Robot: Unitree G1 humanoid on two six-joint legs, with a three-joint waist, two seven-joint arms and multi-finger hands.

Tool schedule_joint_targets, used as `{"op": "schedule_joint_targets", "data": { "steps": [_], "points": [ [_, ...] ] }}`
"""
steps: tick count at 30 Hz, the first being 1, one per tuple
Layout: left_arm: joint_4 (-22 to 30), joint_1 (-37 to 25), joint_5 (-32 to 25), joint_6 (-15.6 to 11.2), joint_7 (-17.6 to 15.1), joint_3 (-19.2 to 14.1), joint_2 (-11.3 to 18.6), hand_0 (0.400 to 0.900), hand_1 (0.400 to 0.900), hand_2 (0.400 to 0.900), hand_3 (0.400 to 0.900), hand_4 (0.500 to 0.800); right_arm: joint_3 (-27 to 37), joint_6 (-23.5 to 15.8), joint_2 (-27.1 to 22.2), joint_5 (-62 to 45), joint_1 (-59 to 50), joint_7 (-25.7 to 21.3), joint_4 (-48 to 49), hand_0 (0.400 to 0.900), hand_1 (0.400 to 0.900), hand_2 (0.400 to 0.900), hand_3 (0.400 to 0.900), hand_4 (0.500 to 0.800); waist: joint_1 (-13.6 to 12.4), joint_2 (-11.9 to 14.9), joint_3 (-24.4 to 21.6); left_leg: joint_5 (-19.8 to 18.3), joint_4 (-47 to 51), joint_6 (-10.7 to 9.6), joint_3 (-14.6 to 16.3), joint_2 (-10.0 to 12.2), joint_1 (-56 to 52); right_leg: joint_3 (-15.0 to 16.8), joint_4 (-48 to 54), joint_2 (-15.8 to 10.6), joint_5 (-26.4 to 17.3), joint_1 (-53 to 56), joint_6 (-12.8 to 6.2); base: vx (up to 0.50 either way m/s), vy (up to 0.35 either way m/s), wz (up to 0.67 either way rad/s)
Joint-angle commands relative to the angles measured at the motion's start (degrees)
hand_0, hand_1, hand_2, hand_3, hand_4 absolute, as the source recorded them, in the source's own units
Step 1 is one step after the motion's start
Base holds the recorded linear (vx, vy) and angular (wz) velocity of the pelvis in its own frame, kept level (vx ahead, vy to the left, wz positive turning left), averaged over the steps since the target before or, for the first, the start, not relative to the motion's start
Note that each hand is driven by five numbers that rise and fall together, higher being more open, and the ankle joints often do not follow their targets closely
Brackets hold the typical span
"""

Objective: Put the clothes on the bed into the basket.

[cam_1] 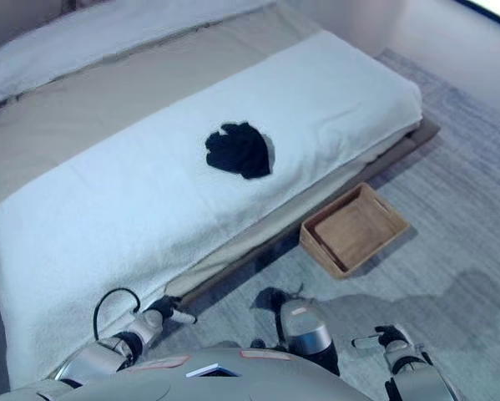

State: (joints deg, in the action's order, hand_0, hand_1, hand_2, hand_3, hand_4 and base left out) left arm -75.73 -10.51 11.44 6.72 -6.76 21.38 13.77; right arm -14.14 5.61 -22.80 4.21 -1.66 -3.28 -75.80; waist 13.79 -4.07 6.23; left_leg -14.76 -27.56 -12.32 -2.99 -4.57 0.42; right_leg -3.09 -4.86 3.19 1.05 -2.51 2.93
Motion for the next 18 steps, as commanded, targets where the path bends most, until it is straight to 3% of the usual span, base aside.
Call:
{"op": "schedule_joint_targets", "data": {
  "steps": [1, 4, 5, 7, 9, 11, 13, 14, 15, 18],
  "points": [
    [3.57, -4.27, -0.87, 0.08, -3.14, 0.79, 3.82, 0.900, 0.900, 0.900, 0.900, 0.800, -4.99, -1.26, -6.35, -1.67, -11.31, -2.57, 5.43, 0.900, 0.900, 0.900, 0.900, 0.800, -3.74, 0.20, 2.52, 22.58, -11.86, 3.86, 1.99, -1.21, -1.77, 4.79, 1.94, 0.88, -3.38, -2.34, -2.41, 0.42, -0.247, -0.54],
    [4.73, -3.05, -1.81, 0.12, -4.28, 0.07, 4.40, 0.900, 0.900, 0.900, 0.900, 0.800, -7.25, -2.05, -7.32, -2.37, -14.23, -3.62, 11.94, 0.900, 0.900, 0.900, 0.900, 0.800, -6.70, 2.69, 3.11, 18.23, -9.60, 9.98, 4.80, 4.50, 5.38, 6.84, 2.23, -0.24, -2.00, 1.17, -1.46, 0.30, -0.153, -0.34],
    [3.50, -4.75, -1.65, 0.52, -5.15, 3.80, 1.59, 0.900, 0.900, 0.900, 0.900, 0.800, -15.74, -0.55, 4.24, -1.81, -28.92, -6.73, 8.31, 0.900, 0.900, 0.900, 0.900, 0.800, -10.66, 3.15, 2.54, 16.51, -6.01, 11.74, 3.35, 4.36, 6.98, 6.74, 2.87, -0.84, -1.38, 2.92, -1.42, 0.34, -0.076, -0.24],
    [3.39, -3.28, -3.03, 0.76, -6.54, 1.56, 3.25, 0.900, 0.900, 0.900, 0.900, 0.800, -13.00, -2.02, -5.43, 0.85, -21.76, -6.78, 13.69, 0.900, 0.900, 0.900, 0.900, 0.800, -9.77, 3.94, 2.80, 18.46, 9.79, 11.59, 2.68, 8.12, 6.04, 7.90, 3.39, -1.43, -0.01, 4.25, -2.52, 0.35, 0.021, -0.40],
    [3.97, -1.64, -2.86, 0.22, -7.73, 0.72, 3.46, 0.900, 0.900, 0.900, 0.900, 0.800, -13.58, -2.15, -7.63, 4.18, -23.45, -7.88, 15.85, 0.900, 0.900, 0.900, 0.900, 0.800, -10.00, 2.84, 2.48, 22.95, 25.14, 9.65, 0.77, 10.28, 5.28, 9.08, 4.09, -1.55, 1.36, 5.61, -3.12, 0.34, 0.148, -0.51],
    [3.72, -0.98, -2.49, -0.18, -8.18, 1.05, 3.19, 0.900, 0.900, 0.900, 0.900, 0.800, -16.60, -2.56, -9.89, 8.67, -27.34, -8.15, 16.06, 0.900, 0.900, 0.900, 0.900, 0.800, -10.12, 1.54, 1.92, 25.18, 32.56, 7.11, 2.18, 11.74, 5.42, 9.48, 5.01, -2.24, 2.16, 7.15, -3.75, 0.35, 0.210, -0.50],
    [3.35, -0.85, -1.88, -0.43, -8.86, 1.43, 2.60, 0.900, 0.900, 0.900, 0.900, 0.800, -20.63, -3.11, -11.26, 12.79, -32.22, -7.45, 20.19, 0.900, 0.900, 0.900, 0.900, 0.800, -11.08, 0.56, 1.88, 24.65, 32.48, 6.66, 1.78, 11.55, 3.58, 11.30, 6.14, -2.78, 2.69, 8.90, -4.36, 0.33, 0.222, -1.07],
    [3.09, -0.67, -1.79, -0.51, -9.11, 1.15, 2.31, 0.900, 0.900, 0.900, 0.900, 0.800, -21.75, -3.31, -11.58, 14.71, -33.41, -7.85, 21.78, 0.900, 0.900, 0.900, 0.900, 0.800, -10.91, 0.20, 1.69, 23.77, 31.07, 6.70, 3.00, 11.45, 3.78, 12.01, 6.18, -3.13, 2.94, 9.15, -4.49, 0.31, 0.253, -1.21],
    [2.67, -0.82, -1.61, -0.62, -9.39, 1.14, 2.34, 0.900, 0.900, 0.900, 0.900, 0.800, -22.65, -3.50, -10.52, 15.51, -34.30, -8.11, 22.39, 0.900, 0.900, 0.900, 0.900, 0.800, -11.55, 0.09, 1.56, 22.86, 30.23, 6.81, 2.77, 10.80, 3.40, 12.40, 6.67, -4.02, 2.86, 9.51, -5.02, 0.29, 0.259, -0.65],
    [1.76, -1.12, -2.43, -0.27, -10.93, 1.00, 1.81, 0.900, 0.900, 0.900, 0.900, 0.800, -26.76, -2.99, -5.48, 19.03, -39.45, -8.61, 21.74, 0.900, 0.900, 0.900, 0.900, 0.800, -13.36, 0.40, 0.57, 21.46, 32.41, 7.81, 6.46, 9.81, 1.75, 11.86, 7.39, -6.15, 2.43, 9.17, -6.45, 0.28, 0.210, -1.00]
  ]
}}
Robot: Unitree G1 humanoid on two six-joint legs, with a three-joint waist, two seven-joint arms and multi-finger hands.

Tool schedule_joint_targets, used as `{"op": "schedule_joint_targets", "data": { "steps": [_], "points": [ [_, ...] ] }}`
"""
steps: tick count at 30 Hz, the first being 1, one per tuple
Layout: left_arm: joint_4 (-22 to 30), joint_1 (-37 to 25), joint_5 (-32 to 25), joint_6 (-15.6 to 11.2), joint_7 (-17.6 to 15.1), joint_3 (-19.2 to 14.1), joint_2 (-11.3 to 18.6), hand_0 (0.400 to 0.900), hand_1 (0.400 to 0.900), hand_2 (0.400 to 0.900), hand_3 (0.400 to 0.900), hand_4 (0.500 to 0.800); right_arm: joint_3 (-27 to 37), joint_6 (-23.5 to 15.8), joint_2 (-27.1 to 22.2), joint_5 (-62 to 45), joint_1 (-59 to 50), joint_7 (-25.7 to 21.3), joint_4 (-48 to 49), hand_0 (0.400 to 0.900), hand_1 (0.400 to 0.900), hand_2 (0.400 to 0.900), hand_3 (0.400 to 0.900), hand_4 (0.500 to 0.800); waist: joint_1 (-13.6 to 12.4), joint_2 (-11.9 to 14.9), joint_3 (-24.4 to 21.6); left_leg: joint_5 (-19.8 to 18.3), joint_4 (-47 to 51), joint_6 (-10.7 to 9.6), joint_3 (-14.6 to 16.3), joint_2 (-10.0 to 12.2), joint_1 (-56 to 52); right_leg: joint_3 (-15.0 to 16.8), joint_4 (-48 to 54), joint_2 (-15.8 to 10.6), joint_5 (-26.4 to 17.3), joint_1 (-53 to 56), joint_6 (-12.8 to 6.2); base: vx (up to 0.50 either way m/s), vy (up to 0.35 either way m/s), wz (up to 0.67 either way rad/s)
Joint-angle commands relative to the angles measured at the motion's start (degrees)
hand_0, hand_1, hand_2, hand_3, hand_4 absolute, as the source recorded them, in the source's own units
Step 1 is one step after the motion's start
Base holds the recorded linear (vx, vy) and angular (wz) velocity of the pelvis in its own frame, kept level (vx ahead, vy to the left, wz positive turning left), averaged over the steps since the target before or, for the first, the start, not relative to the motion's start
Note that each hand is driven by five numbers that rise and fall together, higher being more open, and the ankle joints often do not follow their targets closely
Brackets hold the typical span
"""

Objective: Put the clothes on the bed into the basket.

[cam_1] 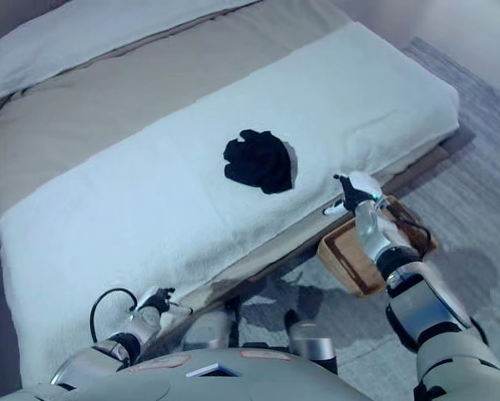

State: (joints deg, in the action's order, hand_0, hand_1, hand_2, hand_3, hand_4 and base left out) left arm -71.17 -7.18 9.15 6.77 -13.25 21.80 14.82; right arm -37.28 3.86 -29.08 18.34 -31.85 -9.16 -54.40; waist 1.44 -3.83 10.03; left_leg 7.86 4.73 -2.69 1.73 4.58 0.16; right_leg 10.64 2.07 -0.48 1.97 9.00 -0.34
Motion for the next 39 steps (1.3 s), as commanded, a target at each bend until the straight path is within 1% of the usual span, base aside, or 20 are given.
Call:
{"op": "schedule_joint_targets", "data": {
  "steps": [1, 2, 3, 4, 6, 7, 8, 10, 14, 17, 20, 23, 24, 26, 29, 31, 32, 35, 37, 39],
  "points": [
    [-3.25, -4.64, -0.85, -0.19, -4.89, -0.09, 1.19, 0.900, 0.900, 0.900, 0.900, 0.800, -5.21, -1.14, 2.74, 5.42, -11.47, -2.41, -0.53, 0.900, 0.900, 0.900, 0.900, 0.800, -1.99, 0.61, -3.27, -1.72, 0.27, -1.71, 3.78, 0.99, 1.71, -2.74, 0.76, -2.92, 0.92, -2.91, -3.52, 0.20, 0.108, -1.47],
    [-3.88, -5.17, -1.85, -0.05, -5.51, -0.83, 1.99, 0.900, 0.900, 0.900, 0.900, 0.800, -6.97, -1.04, 5.12, 5.87, -13.94, -2.54, -1.72, 0.900, 0.900, 0.900, 0.900, 0.800, -3.44, 1.02, -3.05, -2.04, 0.27, -1.88, 6.02, 1.61, 1.63, -5.39, 1.07, -3.50, 0.04, -4.20, -3.85, 0.08, 0.032, -1.14],
    [-4.17, -5.79, -2.48, 0.15, -5.79, -1.11, 2.87, 0.900, 0.900, 0.900, 0.900, 0.800, -8.33, -0.80, 6.64, 5.89, -16.40, -2.42, -3.01, 0.900, 0.900, 0.900, 0.900, 0.800, -4.33, 1.52, -2.94, -2.02, 0.27, -2.18, 7.71, 2.17, 2.16, -7.64, 1.65, -3.71, -1.10, -5.59, -4.02, 0.01, 0.021, -0.59],
    [-4.46, -6.57, -2.85, 0.24, -6.13, -1.01, 3.41, 0.900, 0.900, 0.900, 0.900, 0.800, -9.19, -0.67, 8.17, 5.63, -18.04, -2.84, -4.02, 0.900, 0.900, 0.900, 0.900, 0.800, -4.75, 1.98, -2.77, -1.93, 0.27, -2.27, 8.31, 2.17, 2.73, -8.12, 2.36, -3.67, -1.72, -6.23, -4.18, 0.00, 0.023, 0.10],
    [-4.56, -8.97, -3.93, 0.39, -6.88, -0.64, 3.83, 0.900, 0.900, 0.900, 0.900, 0.800, -9.48, -0.42, 9.16, 4.70, -20.12, -3.93, -3.99, 0.900, 0.900, 0.900, 0.900, 0.800, -4.55, 2.48, -2.04, -1.46, 0.27, -2.42, 7.12, 2.03, 4.30, -8.79, 2.90, -3.36, -1.89, -7.67, -3.92, 0.00, 0.034, 0.48],
    [-4.59, -9.03, -3.93, 0.38, -6.88, -0.65, 3.84, 0.900, 0.900, 0.900, 0.900, 0.800, -9.49, -0.44, 9.18, 4.69, -20.19, -3.94, -4.03, 0.900, 0.900, 0.900, 0.900, 0.800, -4.39, 2.46, -2.10, -1.41, 0.27, -2.42, 6.95, 2.02, 4.46, -8.95, 2.89, -3.36, -1.88, -7.75, -3.91, -0.03, 0.038, 0.45],
    [-4.58, -10.44, -4.41, 0.37, -7.26, -0.05, 3.83, 0.900, 0.900, 0.900, 0.900, 0.800, -9.47, -0.11, 9.40, 3.48, -23.08, -4.80, -4.14, 0.900, 0.900, 0.900, 0.900, 0.800, -4.41, 2.52, -1.48, -0.96, 0.27, -2.88, 6.13, 2.01, 6.52, -10.24, 2.93, -3.17, -1.68, -9.76, -4.13, -0.01, 0.046, 0.36],
    [-4.14, -11.22, -4.93, 0.17, -7.96, 0.84, 3.75, 0.900, 0.900, 0.900, 0.900, 0.800, -9.17, 0.01, 9.87, 1.96, -25.69, -6.10, -3.54, 0.900, 0.900, 0.900, 0.900, 0.800, -4.61, 2.48, -1.15, -0.45, 0.27, -2.96, 5.39, 1.87, 8.50, -11.19, 2.93, -3.05, -1.75, -11.37, -4.21, 0.02, 0.049, 0.39],
    [-3.29, -12.75, -6.27, -0.21, -9.15, 2.30, 4.06, 0.900, 0.900, 0.900, 0.900, 0.800, -9.80, -0.21, 9.76, -0.29, -30.17, -7.76, -1.52, 0.900, 0.900, 0.900, 0.900, 0.800, -5.68, 2.50, 0.44, 0.51, 0.27, -3.22, 3.52, 1.50, 11.80, -12.45, 2.93, -3.08, -1.57, -13.49, -4.22, 0.03, 0.034, 0.31],
    [-3.30, -14.03, -7.52, -0.36, -10.09, 2.58, 4.19, 0.900, 0.900, 0.900, 0.900, 0.800, -9.36, -0.04, 9.74, -1.80, -33.08, -9.21, -0.64, 0.900, 0.900, 0.900, 0.900, 0.800, -6.52, 2.51, 1.24, 1.02, 0.27, -3.31, 2.56, 1.08, 13.65, -13.28, 2.93, -3.29, -1.59, -14.60, -4.25, 0.04, 0.036, 0.23],
    [-3.25, -15.02, -8.78, -0.74, -10.76, 3.17, 4.41, 0.900, 0.900, 0.900, 0.900, 0.800, -9.99, 0.18, 10.25, -2.28, -36.56, -10.04, -3.53, 0.900, 0.900, 0.900, 0.900, 0.800, -7.71, 2.26, 2.20, 1.62, 0.27, -3.40, 1.30, 0.41, 15.77, -14.20, 2.93, -3.55, -1.66, -16.07, -4.39, 0.03, 0.036, 0.27],
    [-3.01, -15.67, -9.56, -1.12, -11.11, 3.77, 4.50, 0.900, 0.900, 0.900, 0.900, 0.800, -10.41, 0.56, 10.07, -2.36, -38.86, -10.23, -4.73, 0.900, 0.900, 0.900, 0.900, 0.800, -8.18, 2.02, 2.80, 1.84, 0.27, -3.40, 0.75, -0.01, 17.06, -14.75, 2.93, -3.84, -1.87, -17.03, -4.55, 0.03, 0.042, 0.16],
    [-2.97, -16.35, -9.82, -1.36, -11.04, 4.74, 4.58, 0.900, 0.900, 0.900, 0.900, 0.800, -10.77, 0.83, 9.78, -2.41, -40.53, -10.60, -6.70, 0.900, 0.900, 0.900, 0.900, 0.800, -8.89, 1.40, 3.33, 2.13, 0.27, -3.39, 0.29, -0.46, 18.21, -15.35, 2.93, -4.31, -2.09, -17.73, -4.93, 0.07, 0.097, 0.25],
    [-2.34, -16.91, -9.23, -1.71, -10.87, 6.79, 4.16, 0.900, 0.900, 0.900, 0.900, 0.800, -10.36, 1.10, 9.26, -2.83, -42.02, -11.23, -8.68, 0.900, 0.900, 0.900, 0.900, 0.800, -9.55, 0.51, 3.66, 2.17, 0.27, -3.38, -0.13, -1.08, 19.45, -15.96, 2.93, -4.92, -2.04, -18.31, -5.35, 0.09, 0.107, 0.26],
    [-1.29, -17.72, -8.92, -2.13, -10.78, 8.97, 3.76, 0.900, 0.900, 0.900, 0.900, 0.800, -10.78, 1.18, 8.88, -2.83, -43.99, -11.18, -12.34, 0.900, 0.900, 0.900, 0.900, 0.800, -10.39, -0.66, 3.79, 2.35, 0.27, -3.34, -0.91, -2.05, 21.08, -16.85, 2.93, -5.67, -2.23, -19.17, -5.82, 0.07, 0.096, 0.23],
    [-0.65, -18.93, -9.59, -2.39, -10.98, 9.72, 3.54, 0.900, 0.900, 0.900, 0.900, 0.800, -11.51, 1.33, 8.46, -2.37, -45.18, -11.20, -13.63, 0.900, 0.900, 0.900, 0.900, 0.800, -10.99, -1.48, 4.14, 2.46, 0.27, -3.27, -1.51, -2.78, 22.41, -17.17, 2.93, -6.24, -2.65, -20.20, -6.24, 0.05, 0.090, 0.15],
    [-0.66, -18.96, -9.59, -2.39, -10.98, 9.71, 3.53, 0.900, 0.900, 0.900, 0.900, 0.800, -11.53, 1.31, 8.45, -2.38, -45.21, -11.20, -13.65, 0.900, 0.900, 0.900, 0.900, 0.800, -10.98, -1.49, 4.09, 2.48, 0.27, -3.26, -1.53, -2.78, 22.49, -17.19, 2.93, -6.24, -2.65, -20.27, -6.24, 0.04, 0.097, 0.16],
    [0.17, -21.69, -11.44, -2.99, -11.13, 10.27, 2.68, 0.900, 0.900, 0.900, 0.900, 0.800, -12.12, 1.69, 7.21, -2.06, -47.01, -11.06, -17.15, 0.900, 0.900, 0.900, 0.900, 0.800, -12.05, -3.09, 4.65, 2.99, 0.27, -3.49, -2.32, -3.87, 25.57, -18.21, 2.93, -7.06, -3.27, -22.54, -6.91, 0.04, 0.086, 0.28],
    [0.83, -21.56, -11.77, -3.35, -10.82, 10.42, 2.68, 0.900, 0.900, 0.900, 0.900, 0.800, -12.42, 2.05, 5.64, -2.02, -48.43, -10.73, -19.17, 0.900, 0.900, 0.900, 0.900, 0.800, -12.93, -3.85, 4.62, 3.35, 0.27, -3.74, -2.60, -4.43, 27.23, -18.83, 2.93, -7.43, -3.52, -23.49, -7.30, 0.04, 0.071, 0.24],
    [2.21, -20.42, -11.52, -3.64, -10.55, 10.61, 2.58, 0.900, 0.900, 0.900, 0.900, 0.800, -11.39, 1.88, 4.52, -2.73, -47.78, -10.55, -20.23, 0.900, 0.900, 0.900, 0.900, 0.800, -13.64, -4.28, 4.52, 3.37, 0.27, -3.71, -2.85, -4.84, 28.08, -19.36, 2.93, -7.75, -3.53, -23.79, -7.63, 0.06, 0.065, 0.15]
  ]
}}
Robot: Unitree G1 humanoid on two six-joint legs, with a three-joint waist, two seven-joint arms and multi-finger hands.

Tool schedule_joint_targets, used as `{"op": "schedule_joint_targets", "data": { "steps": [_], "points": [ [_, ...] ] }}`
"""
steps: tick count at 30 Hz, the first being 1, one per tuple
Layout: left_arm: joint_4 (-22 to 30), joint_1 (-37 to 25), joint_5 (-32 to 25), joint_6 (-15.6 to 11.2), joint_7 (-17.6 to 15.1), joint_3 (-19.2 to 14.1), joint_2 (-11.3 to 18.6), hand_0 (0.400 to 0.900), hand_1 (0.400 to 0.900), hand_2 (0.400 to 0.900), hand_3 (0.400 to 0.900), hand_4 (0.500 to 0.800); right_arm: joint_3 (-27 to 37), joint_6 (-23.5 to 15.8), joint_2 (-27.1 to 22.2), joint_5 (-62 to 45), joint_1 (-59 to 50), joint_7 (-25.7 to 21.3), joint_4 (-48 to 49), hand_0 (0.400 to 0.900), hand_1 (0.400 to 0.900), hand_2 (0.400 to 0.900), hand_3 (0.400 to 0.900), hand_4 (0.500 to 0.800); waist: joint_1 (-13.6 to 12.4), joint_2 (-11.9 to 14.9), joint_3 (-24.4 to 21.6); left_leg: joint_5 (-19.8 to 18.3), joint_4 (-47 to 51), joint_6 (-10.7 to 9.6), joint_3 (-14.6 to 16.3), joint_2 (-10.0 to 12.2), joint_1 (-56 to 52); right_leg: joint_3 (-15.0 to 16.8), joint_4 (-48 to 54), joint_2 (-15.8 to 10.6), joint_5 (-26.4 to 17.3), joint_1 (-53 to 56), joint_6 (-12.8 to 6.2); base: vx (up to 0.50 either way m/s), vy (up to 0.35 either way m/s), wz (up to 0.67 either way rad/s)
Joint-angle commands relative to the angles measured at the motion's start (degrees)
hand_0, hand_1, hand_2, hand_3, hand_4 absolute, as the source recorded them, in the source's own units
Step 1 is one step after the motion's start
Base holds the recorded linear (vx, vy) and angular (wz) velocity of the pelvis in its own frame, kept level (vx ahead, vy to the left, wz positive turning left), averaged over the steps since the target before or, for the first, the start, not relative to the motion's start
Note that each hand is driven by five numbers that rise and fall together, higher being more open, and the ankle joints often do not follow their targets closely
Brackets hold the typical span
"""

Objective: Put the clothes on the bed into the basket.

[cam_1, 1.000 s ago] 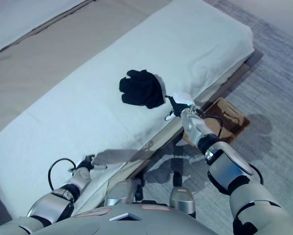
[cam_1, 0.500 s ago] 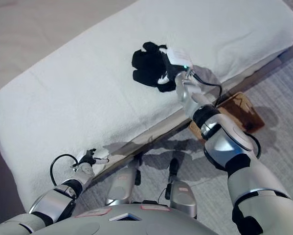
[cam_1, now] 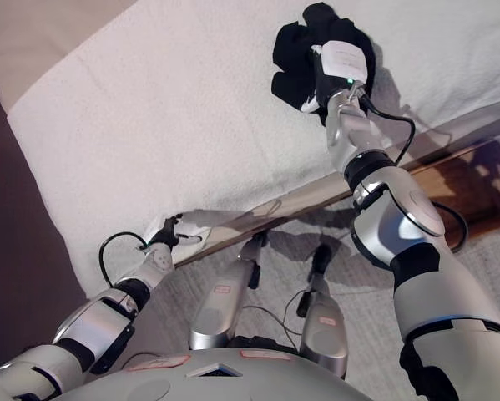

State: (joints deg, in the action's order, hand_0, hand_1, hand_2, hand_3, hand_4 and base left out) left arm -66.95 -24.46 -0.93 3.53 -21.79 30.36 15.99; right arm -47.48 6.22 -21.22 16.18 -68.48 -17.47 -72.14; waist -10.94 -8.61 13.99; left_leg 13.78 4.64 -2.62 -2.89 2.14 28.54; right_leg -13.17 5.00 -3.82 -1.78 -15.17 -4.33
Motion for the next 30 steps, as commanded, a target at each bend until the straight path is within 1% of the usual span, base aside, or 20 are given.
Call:
{"op": "schedule_joint_targets", "data": {
  "steps": [1, 3, 7, 8, 14, 22, 23, 24, 25, 26, 27, 28, 30],
  "points": [
    [-1.45, -2.35, -1.44, -0.48, -1.93, 1.92, 1.71, 0.900, 0.900, 0.900, 0.900, 0.800, -1.35, -0.53, -4.23, -1.05, -11.74, -1.95, -1.97, 0.900, 0.900, 0.900, 0.900, 0.800, -1.48, 0.34, 0.66, -2.45, 0.36, -3.79, 1.69, -2.59, 0.13, 4.31, 0.00, -4.62, 0.23, 0.26, -3.82, 0.06, 0.072, 0.05],
    [-0.62, -1.36, -1.04, -0.40, -1.90, 1.96, 1.70, 0.900, 0.900, 0.900, 0.900, 0.800, -0.90, -0.60, -4.34, -1.14, -10.56, -1.88, -1.84, 0.900, 0.900, 0.900, 0.900, 0.800, -1.69, 0.20, 0.96, -2.41, 0.36, -3.60, 1.56, -2.86, 0.59, 4.47, 0.00, -4.94, 0.12, -0.09, -4.04, 0.04, 0.062, -0.03],
    [-1.31, -1.44, -0.98, -0.16, -2.40, 1.52, 1.78, 0.900, 0.900, 0.900, 0.900, 0.800, -0.68, -0.53, -3.89, -0.96, -9.61, -1.97, -2.11, 0.900, 0.900, 0.900, 0.900, 0.800, -2.07, 0.13, 1.20, -2.35, 0.36, -3.40, 1.57, -3.27, 1.24, 4.65, 0.00, -5.29, -0.20, -0.83, -4.25, 0.02, 0.031, -0.01],
    [-1.38, -1.38, -0.95, -0.11, -2.41, 1.37, 1.89, 0.900, 0.900, 0.900, 0.900, 0.800, -0.60, -0.44, -3.76, -0.90, -9.40, -1.78, -2.35, 0.400, 0.400, 0.400, 0.400, 0.500, -2.14, 0.12, 1.20, -2.33, 0.36, -3.36, 1.61, -3.32, 1.38, 4.59, 0.00, -5.36, -0.23, -1.05, -4.28, 0.02, 0.044, -0.07],
    [-1.06, -1.18, -1.23, -0.15, -2.61, 0.90, 2.05, 0.900, 0.900, 0.900, 0.900, 0.800, -0.16, 0.04, -3.07, 0.63, -8.24, -2.19, -3.17, 0.400, 0.400, 0.400, 0.400, 0.500, -1.65, 0.17, 2.02, -2.45, 0.36, -3.21, 2.11, -3.13, 0.90, 5.13, 0.00, -5.50, -0.35, -0.92, -4.24, 0.00, 0.014, -0.06],
    [-3.07, -0.06, -0.78, 0.15, -1.95, -0.11, 1.82, 0.900, 0.900, 0.900, 0.900, 0.800, 1.71, 0.44, -3.25, 0.38, -5.17, -1.92, -2.66, 0.400, 0.400, 0.400, 0.400, 0.500, 0.35, 0.18, 1.79, -3.32, 0.36, -2.81, 3.34, -2.73, -1.70, 6.40, 0.00, -5.51, -0.34, 0.26, -4.05, -0.01, 0.010, -0.14],
    [-3.53, -0.11, -0.56, 0.36, -1.73, -0.22, 1.67, 0.900, 0.900, 0.900, 0.900, 0.800, 1.70, 0.45, -3.19, 0.54, -4.45, -1.77, -2.39, 0.400, 0.400, 0.400, 0.400, 0.500, 0.76, 0.30, 1.71, -3.45, 0.36, -2.78, 3.57, -2.58, -2.18, 6.75, 0.00, -5.44, -0.33, 0.40, -3.93, -0.02, -0.019, -0.23],
    [-4.41, -0.03, -0.13, 0.59, -1.34, -0.64, 1.60, 0.900, 0.900, 0.900, 0.900, 0.800, 2.48, 0.45, -3.34, 0.43, -2.89, -1.89, -1.93, 0.400, 0.400, 0.400, 0.400, 0.500, 1.71, 0.60, 1.37, -3.83, 0.36, -2.62, 4.14, -2.28, -3.17, 7.31, 0.00, -5.29, -0.29, 0.78, -3.67, -0.02, -0.019, -0.23],
    [-4.41, -0.03, -0.13, 0.59, -1.34, -0.63, 1.60, 0.900, 0.900, 0.900, 0.900, 0.800, 2.49, 0.46, -3.34, 0.43, -2.88, -1.89, -1.91, 0.400, 0.400, 0.400, 0.400, 0.500, 1.69, 0.61, 1.42, -3.85, 0.36, -2.62, 4.17, -2.27, -3.24, 7.34, 0.00, -5.29, -0.28, 0.83, -3.67, -0.01, -0.026, -0.23],
    [-4.90, 0.04, 0.18, 0.79, -1.21, -0.91, 1.63, 0.900, 0.900, 0.900, 0.900, 0.800, 2.84, 0.47, -3.36, 0.36, -1.82, -1.89, -1.33, 0.400, 0.400, 0.400, 0.400, 0.500, 2.33, 0.73, 1.24, -4.08, 0.36, -2.53, 4.49, -2.06, -3.96, 7.62, 0.00, -5.18, -0.15, 1.21, -3.56, -0.02, -0.047, -0.26],
    [-5.53, 0.17, 0.82, 1.31, -0.98, -1.58, 1.85, 0.900, 0.900, 0.900, 0.900, 0.800, 3.84, 0.60, -3.68, 0.07, 0.51, -1.85, 0.25, 0.400, 0.400, 0.400, 0.400, 0.500, 3.66, 1.32, 0.86, -4.55, 0.36, -2.37, 5.14, -1.65, -5.43, 8.30, 0.00, -4.94, 0.08, 1.89, -3.33, -0.02, -0.047, -0.26],
    [-5.53, 0.18, 0.82, 1.31, -0.98, -1.57, 1.85, 0.900, 0.900, 0.900, 0.900, 0.800, 3.85, 0.62, -3.68, 0.08, 0.53, -1.84, 0.28, 0.400, 0.400, 0.400, 0.400, 0.500, 3.64, 1.33, 0.93, -4.57, 0.36, -2.37, 5.17, -1.65, -5.52, 8.33, 0.00, -4.94, 0.08, 1.97, -3.33, -0.02, -0.061, -0.33],
    [-6.34, 1.17, 2.11, 2.01, 0.17, -2.33, 1.99, 0.900, 0.900, 0.900, 0.900, 0.800, 4.91, 0.79, -4.23, 0.73, 4.10, -1.41, 0.90, 0.400, 0.400, 0.400, 0.400, 0.500, 5.37, 2.19, 0.11, -5.51, 0.36, -1.94, 6.39, -1.11, -8.39, 9.74, 0.00, -4.51, 0.27, 3.41, -3.04, -0.02, -0.068, -0.44]
  ]
}}
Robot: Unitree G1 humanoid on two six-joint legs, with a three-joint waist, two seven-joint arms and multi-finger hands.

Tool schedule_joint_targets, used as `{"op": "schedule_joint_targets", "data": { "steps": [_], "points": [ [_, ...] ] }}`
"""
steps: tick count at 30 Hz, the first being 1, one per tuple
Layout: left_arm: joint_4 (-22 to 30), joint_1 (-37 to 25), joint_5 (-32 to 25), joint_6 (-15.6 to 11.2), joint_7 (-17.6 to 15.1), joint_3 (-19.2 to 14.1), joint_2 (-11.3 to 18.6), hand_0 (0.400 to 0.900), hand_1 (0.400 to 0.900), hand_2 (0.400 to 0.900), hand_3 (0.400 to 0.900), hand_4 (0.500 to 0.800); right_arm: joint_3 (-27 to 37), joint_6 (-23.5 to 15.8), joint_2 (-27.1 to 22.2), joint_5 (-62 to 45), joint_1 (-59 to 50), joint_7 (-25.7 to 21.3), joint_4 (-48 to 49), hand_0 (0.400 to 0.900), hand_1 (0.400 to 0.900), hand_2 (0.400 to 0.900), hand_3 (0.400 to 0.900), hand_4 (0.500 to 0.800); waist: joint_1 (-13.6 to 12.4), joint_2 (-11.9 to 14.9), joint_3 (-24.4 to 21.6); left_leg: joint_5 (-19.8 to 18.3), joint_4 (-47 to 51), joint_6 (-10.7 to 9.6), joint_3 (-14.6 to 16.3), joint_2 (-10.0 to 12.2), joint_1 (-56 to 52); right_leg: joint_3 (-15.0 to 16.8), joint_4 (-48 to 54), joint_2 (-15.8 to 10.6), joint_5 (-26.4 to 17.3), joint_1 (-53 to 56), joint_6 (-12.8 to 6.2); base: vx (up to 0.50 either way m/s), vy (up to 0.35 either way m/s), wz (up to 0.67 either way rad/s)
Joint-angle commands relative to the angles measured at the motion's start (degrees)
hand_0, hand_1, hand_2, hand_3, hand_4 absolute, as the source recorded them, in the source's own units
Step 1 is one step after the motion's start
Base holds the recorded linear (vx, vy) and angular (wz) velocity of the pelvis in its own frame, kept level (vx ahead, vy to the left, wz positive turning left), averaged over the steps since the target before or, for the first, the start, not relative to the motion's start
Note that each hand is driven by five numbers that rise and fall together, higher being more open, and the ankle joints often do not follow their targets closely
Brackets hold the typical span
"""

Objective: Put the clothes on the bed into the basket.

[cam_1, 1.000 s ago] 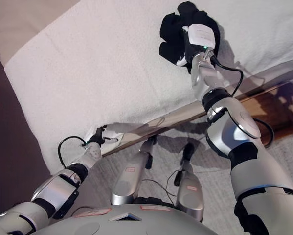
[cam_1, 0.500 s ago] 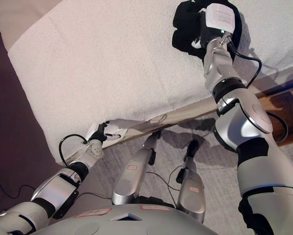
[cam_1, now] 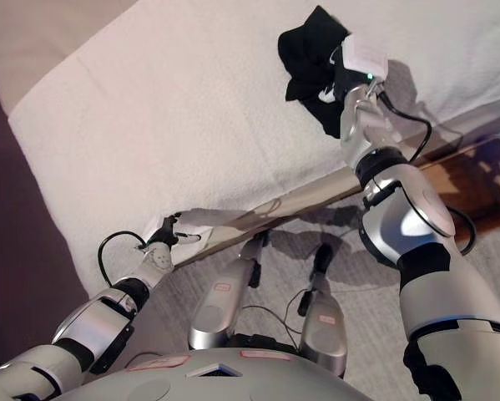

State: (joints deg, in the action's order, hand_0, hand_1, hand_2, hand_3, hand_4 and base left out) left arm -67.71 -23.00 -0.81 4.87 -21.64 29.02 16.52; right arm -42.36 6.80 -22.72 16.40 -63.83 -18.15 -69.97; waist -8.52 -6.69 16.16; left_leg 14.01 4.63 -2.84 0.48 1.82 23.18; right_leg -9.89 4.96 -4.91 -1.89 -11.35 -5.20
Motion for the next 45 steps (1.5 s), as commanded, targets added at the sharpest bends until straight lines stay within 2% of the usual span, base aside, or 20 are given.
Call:
{"op": "schedule_joint_targets", "data": {
  "steps": [1, 3, 4, 9, 22, 30, 43, 44, 45],
  "points": [
    [-5.94, -0.03, 2.24, 0.89, 0.21, -1.46, 1.75, 0.900, 0.900, 0.900, 0.900, 0.800, 0.26, 0.32, -3.61, 0.65, 0.13, -0.47, -1.20, 0.400, 0.400, 0.400, 0.400, 0.500, 3.56, 0.65, -2.38, -6.13, 0.37, -1.58, 3.59, -0.52, -4.20, 6.87, 0.04, -3.39, 0.49, 0.23, -2.12, -0.03, -0.075, -0.50],
    [-6.15, 0.05, 2.57, 1.01, 0.62, -1.72, 1.91, 0.900, 0.900, 0.900, 0.900, 0.800, 0.53, 0.38, -3.95, 0.99, 1.14, -0.23, -1.02, 0.400, 0.400, 0.400, 0.400, 0.500, 4.14, 0.94, -2.45, -6.40, 0.37, -1.50, 4.31, -0.33, -5.43, 7.40, 0.04, -3.39, 0.53, 1.05, -2.09, -0.03, -0.057, -0.35],
    [-6.34, 0.43, 2.99, 1.37, 1.19, -2.31, 1.70, 0.900, 0.900, 0.900, 0.900, 0.800, 1.77, 0.56, -4.66, 1.52, 3.63, 0.15, -1.52, 0.400, 0.400, 0.400, 0.400, 0.500, 5.52, 1.37, -3.02, -7.12, 0.37, -1.23, 5.49, 0.02, -7.76, 8.46, 0.04, -3.18, 0.69, 2.37, -1.97, -0.05, -0.091, -0.42],
    [-6.84, 1.11, 3.82, 1.84, 1.89, -3.43, 1.72, 0.900, 0.900, 0.900, 0.900, 0.800, 4.47, 1.35, -7.41, 2.37, 6.25, 0.63, -3.21, 0.400, 0.400, 0.400, 0.400, 0.500, 8.20, 2.27, -5.26, -8.33, 0.37, -0.89, 9.25, 1.60, -12.33, 11.79, 0.04, -2.35, 0.74, 4.23, -1.65, -0.06, -0.104, -0.53],
    [-7.55, 5.12, 5.68, 2.44, 2.71, -5.84, 0.94, 0.900, 0.900, 0.900, 0.900, 0.800, 8.16, 1.93, -13.29, 3.63, 9.76, 0.72, -6.10, 0.400, 0.400, 0.400, 0.400, 0.500, 11.35, 0.29, -9.07, -9.16, 0.37, -2.09, 15.83, 4.85, -18.89, 17.82, 0.04, 0.62, 0.25, 6.17, -1.05, -0.03, -0.124, -0.33],
    [-7.48, 5.11, 5.93, 2.84, 2.38, -5.79, 0.33, 0.900, 0.900, 0.900, 0.900, 0.800, 7.73, 2.24, -14.95, 4.10, 8.61, -0.25, -6.01, 0.400, 0.400, 0.400, 0.400, 0.500, 12.22, -1.37, -9.67, -8.32, 0.37, -3.17, 16.68, 6.41, -19.02, 18.22, 0.04, 2.16, 0.45, 5.81, -0.16, -0.02, -0.098, -0.08],
    [-6.95, 4.80, 5.18, 2.92, 1.68, -5.05, -0.36, 0.900, 0.900, 0.900, 0.900, 0.800, 5.40, 2.12, -15.69, 4.24, 2.90, -1.55, -6.53, 0.400, 0.400, 0.400, 0.400, 0.500, 11.06, -2.72, -9.10, -6.30, 0.37, -4.58, 14.79, 7.78, -17.26, 15.77, 0.04, 3.47, 1.10, 5.36, 1.02, 0.00, -0.070, 0.07],
    [-6.71, 4.95, 4.89, 2.85, 1.53, -5.12, -0.31, 0.900, 0.900, 0.900, 0.900, 0.800, 5.49, 2.05, -15.57, 4.27, 3.19, -1.68, -6.28, 0.900, 0.900, 0.900, 0.900, 0.800, 10.88, -2.68, -9.03, -6.21, 0.37, -4.63, 14.69, 7.81, -17.18, 15.67, 0.04, 3.53, 1.11, 5.36, 1.09, 0.00, -0.063, 0.10],
    [-6.77, 4.76, 4.93, 2.83, 1.65, -4.94, -0.36, 0.900, 0.900, 0.900, 0.900, 0.800, 4.76, 1.93, -15.18, 4.29, 3.01, -0.65, -6.98, 0.900, 0.900, 0.900, 0.900, 0.800, 10.78, -2.63, -9.01, -6.12, 0.37, -4.73, 14.47, 7.93, -17.10, 15.40, 0.04, 3.66, 1.30, 5.45, 1.23, 0.01, -0.063, 0.09]
  ]
}}
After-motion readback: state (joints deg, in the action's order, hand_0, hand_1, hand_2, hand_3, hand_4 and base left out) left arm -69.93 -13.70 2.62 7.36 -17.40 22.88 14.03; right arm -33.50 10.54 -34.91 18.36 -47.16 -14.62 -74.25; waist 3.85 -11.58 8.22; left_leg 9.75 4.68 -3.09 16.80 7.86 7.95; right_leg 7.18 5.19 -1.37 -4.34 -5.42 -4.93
